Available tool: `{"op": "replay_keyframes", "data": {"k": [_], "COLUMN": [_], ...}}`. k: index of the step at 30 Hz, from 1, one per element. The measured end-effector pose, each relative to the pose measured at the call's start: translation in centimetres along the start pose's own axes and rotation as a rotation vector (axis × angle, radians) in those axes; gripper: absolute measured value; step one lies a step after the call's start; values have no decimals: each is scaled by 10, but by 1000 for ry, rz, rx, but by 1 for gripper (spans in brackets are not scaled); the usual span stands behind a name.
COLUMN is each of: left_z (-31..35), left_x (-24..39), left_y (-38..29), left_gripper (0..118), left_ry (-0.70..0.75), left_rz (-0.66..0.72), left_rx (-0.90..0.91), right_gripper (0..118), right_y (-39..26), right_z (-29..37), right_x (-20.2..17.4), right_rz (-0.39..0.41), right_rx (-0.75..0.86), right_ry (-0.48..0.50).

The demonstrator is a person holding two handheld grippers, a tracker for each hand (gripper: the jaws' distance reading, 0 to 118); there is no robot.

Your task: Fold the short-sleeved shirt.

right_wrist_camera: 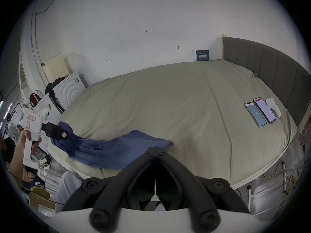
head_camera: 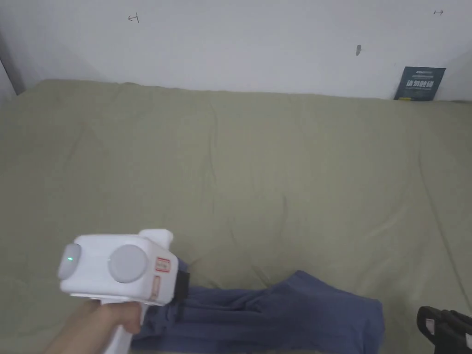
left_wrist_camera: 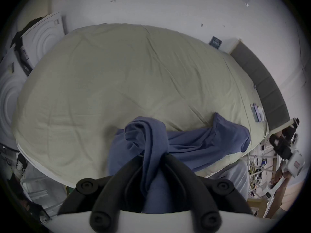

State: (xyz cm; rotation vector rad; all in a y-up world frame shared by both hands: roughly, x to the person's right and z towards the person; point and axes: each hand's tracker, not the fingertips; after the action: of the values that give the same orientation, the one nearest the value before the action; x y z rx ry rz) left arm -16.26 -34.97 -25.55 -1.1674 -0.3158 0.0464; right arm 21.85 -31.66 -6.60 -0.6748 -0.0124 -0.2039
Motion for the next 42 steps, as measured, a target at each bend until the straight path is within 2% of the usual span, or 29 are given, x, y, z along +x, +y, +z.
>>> {"op": "replay_keyframes", "data": {"k": [5,6,8,9,10,11,12,13,16,18,19,20,21,22,23,24,26,29,32,35,37,39,42], "left_z": [-53,-60,-65,-63,-57,-54,-43,-36,5,28,38,49,57,53,53,48,25,-5,-37,-71,-91,-111,-108], "left_x": [25,29,27,23,22,21,24,22,23,3,-9,-18,-26,-35,-42,-51,-65,-60,-37,-7,11,24,22], "left_y": [-6,-8,-10,-10,-12,-12,-12,-12,-14,-16,-19,-21,-23,-25,-25,-24,-27,-21,-20,-17,-19,-25,-23], "left_gripper": [9,15,34,34,67,109,118,114,115,113,109,83,34,0,0,0,0,0,0,0,0,0,0], "left_ry": [5,25,24,-61,-143,-207,-230,-169,-167,-228,-257,-271,-252,-210,-187,-212,-315,-357,-499,-489,-555,-545,-546], "left_rz": [2,-2,-17,-5,19,59,52,23,-10,10,28,43,43,63,91,88,194,190,202,163,166,149,173], "left_rx": [-61,-59,-58,-26,-18,-39,-15,-9,37,76,107,132,167,190,237,158,97,73,-1,-32,-88,-106,-96], "right_gripper": [1,1,1,1,1,1,1,1,1,1,1,1,1,1,1,1,1,1,1,1,1,1,1], "right_y": [-1,-1,-2,-2,-3,-2,-2,-2,-1,-1,-1,-1,-2,-2,-2,-2,-3,-4,-6,-7,-7,-8,-7], "right_z": [0,-1,-3,-4,-5,-6,-8,-9,-10,-12,-13,-14,-15,-17,-18,-19,-20,-20,-16,-14,-13,-11,-9], "right_x": [2,2,1,2,2,0,-1,-2,-4,-6,-7,-8,-8,-9,-10,-10,-10,-10,-7,0,3,6,8], "right_rz": [25,30,38,39,37,34,34,36,34,32,33,34,34,33,30,27,19,14,14,-2,-16,-23,-19], "right_rx": [9,8,4,2,0,-5,-6,-7,-7,-8,-7,-10,-11,-14,-18,-19,-23,-28,-35,-40,-43,-44,-50], "right_ry": [-31,-38,-43,-40,-37,-30,-30,-30,-19,-14,-13,-10,-7,-5,0,4,12,14,0,-15,-24,-31,-45]}}
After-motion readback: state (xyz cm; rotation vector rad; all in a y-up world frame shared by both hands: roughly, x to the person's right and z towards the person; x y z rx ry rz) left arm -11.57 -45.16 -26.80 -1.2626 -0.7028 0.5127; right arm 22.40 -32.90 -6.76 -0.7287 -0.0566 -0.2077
